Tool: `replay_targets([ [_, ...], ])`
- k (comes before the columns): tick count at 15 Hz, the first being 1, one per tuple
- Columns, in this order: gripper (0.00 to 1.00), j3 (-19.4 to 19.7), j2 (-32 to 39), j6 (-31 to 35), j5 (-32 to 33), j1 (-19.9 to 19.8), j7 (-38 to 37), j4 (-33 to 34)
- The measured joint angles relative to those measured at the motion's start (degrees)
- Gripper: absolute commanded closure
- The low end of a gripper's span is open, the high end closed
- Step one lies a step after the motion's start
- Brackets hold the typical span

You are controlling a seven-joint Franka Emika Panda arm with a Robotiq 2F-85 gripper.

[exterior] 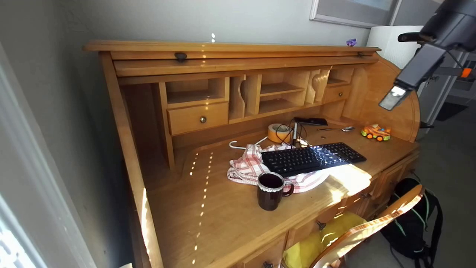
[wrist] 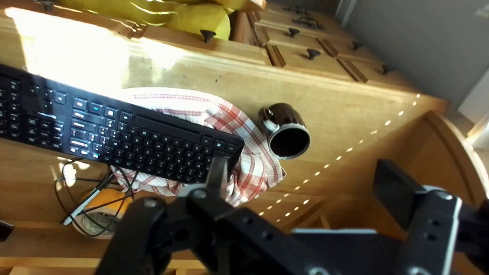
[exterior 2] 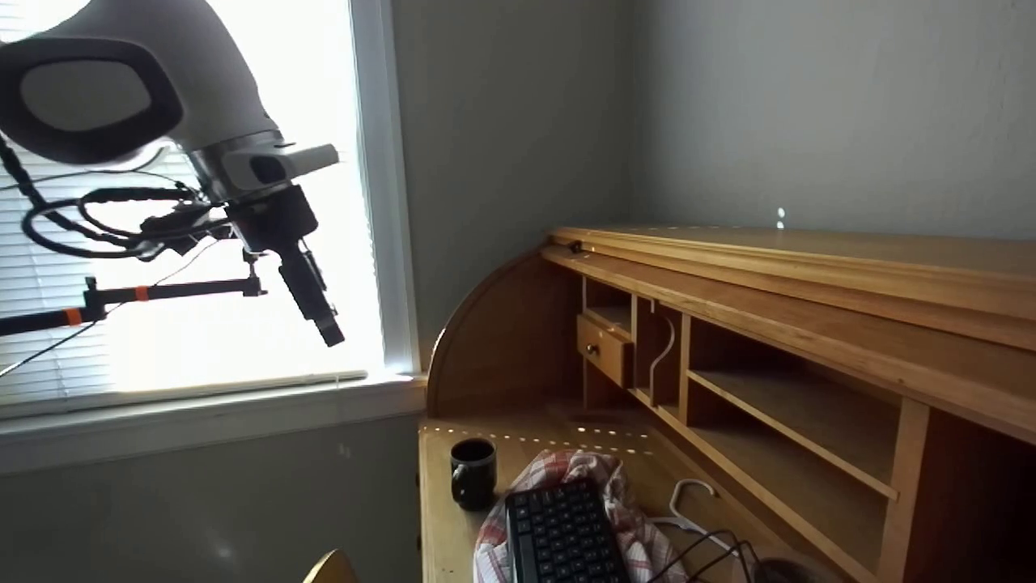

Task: Press on the keyboard

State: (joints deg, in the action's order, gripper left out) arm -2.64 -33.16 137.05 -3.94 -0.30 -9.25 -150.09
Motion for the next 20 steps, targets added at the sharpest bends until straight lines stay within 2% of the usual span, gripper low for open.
replay_targets([
  [6, 0.8, 2.9, 16.3, 13.7, -4.1, -1.6, -1.6, 6.9],
  [8, 0.95, 3.8, 21.1, 16.7, -4.1, -2.8, -2.0, 8.9],
  [9, 1.0, 4.0, 23.5, 17.1, -3.7, -3.5, -2.8, 10.0],
  [13, 1.0, 4.9, 32.6, 17.8, 0.0, -5.9, -7.9, 14.6],
  [20, 0.99, 7.7, 45.0, 18.0, 1.2, -5.4, -15.1, 21.6],
])
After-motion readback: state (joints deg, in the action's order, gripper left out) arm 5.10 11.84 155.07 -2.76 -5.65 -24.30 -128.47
